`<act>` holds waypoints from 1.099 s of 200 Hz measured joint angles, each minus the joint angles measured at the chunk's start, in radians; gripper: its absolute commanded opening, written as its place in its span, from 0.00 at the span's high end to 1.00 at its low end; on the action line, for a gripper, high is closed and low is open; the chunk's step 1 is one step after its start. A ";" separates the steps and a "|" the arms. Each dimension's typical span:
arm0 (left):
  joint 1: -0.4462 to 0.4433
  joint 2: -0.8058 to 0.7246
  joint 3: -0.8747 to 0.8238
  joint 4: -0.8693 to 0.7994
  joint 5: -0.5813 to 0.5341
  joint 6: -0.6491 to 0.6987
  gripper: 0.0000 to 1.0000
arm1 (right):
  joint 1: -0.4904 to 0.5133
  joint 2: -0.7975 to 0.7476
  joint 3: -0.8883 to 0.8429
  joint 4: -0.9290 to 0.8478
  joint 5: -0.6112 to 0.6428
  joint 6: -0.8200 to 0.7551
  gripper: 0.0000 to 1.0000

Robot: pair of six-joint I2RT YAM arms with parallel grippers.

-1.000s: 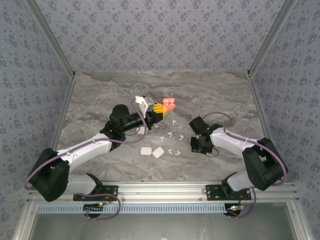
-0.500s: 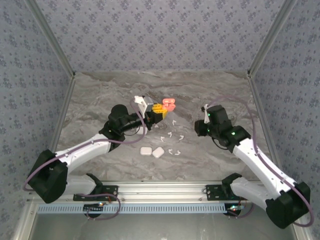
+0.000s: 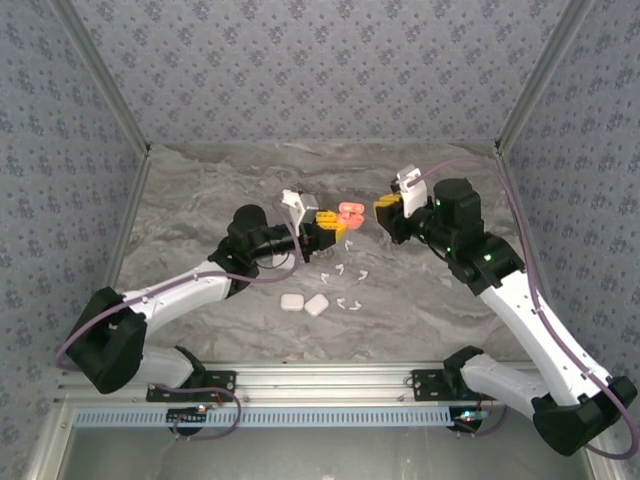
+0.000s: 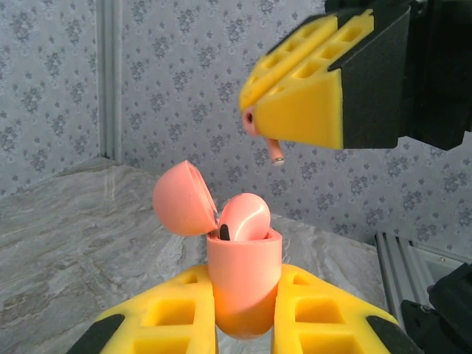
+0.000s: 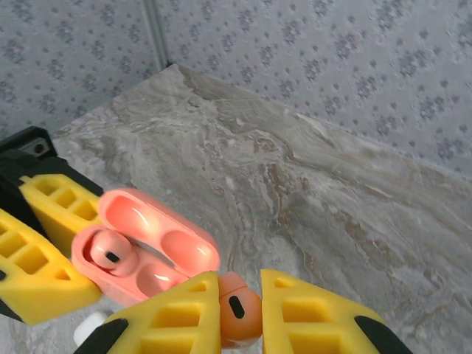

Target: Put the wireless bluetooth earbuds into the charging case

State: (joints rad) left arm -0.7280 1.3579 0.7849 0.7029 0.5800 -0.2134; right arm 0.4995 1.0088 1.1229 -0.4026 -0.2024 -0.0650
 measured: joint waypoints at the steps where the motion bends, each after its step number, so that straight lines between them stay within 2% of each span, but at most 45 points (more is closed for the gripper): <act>1: 0.000 0.000 0.000 0.000 0.000 -0.001 1.00 | 0.000 0.001 0.001 0.000 0.000 -0.002 0.83; 52: -0.002 0.019 0.007 0.036 0.012 -0.025 1.00 | 0.018 0.052 0.015 0.011 -0.024 -0.068 0.84; 220: -0.006 0.026 0.008 0.043 0.015 -0.035 1.00 | 0.031 0.075 0.015 -0.005 -0.047 -0.101 0.85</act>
State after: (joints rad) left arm -0.7338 1.3842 0.7929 0.7456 0.5949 -0.2485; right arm 0.5308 1.0836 1.1381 -0.4072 -0.2497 -0.1665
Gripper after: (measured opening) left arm 0.159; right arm 0.155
